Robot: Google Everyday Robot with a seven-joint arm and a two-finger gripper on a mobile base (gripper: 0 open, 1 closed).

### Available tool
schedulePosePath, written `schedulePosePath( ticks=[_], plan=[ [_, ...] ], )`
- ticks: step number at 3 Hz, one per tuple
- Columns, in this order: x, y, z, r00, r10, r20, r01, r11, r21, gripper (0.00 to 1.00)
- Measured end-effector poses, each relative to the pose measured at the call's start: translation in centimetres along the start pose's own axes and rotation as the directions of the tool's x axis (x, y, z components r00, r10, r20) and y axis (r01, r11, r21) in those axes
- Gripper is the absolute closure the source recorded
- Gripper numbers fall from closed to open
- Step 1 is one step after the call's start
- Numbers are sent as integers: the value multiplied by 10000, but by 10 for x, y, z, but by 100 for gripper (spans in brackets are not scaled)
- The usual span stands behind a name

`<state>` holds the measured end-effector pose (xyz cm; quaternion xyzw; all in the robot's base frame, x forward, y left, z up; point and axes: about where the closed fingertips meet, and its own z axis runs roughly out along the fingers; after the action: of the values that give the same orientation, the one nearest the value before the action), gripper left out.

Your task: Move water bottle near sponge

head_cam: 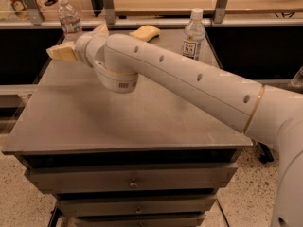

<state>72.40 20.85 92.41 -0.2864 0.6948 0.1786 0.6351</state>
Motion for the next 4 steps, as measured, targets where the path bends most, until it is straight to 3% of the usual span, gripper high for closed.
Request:
schedulePosePath(
  ticks=[1,2,4],
  plan=[
    [0,-4,38,9992,-396,-9,396,9992,-76,0],
    [0,-4,38,9992,-396,-9,396,9992,-76,0],
    [18,-29,57,9993,-352,139,355,9991,-237,0]
  ],
)
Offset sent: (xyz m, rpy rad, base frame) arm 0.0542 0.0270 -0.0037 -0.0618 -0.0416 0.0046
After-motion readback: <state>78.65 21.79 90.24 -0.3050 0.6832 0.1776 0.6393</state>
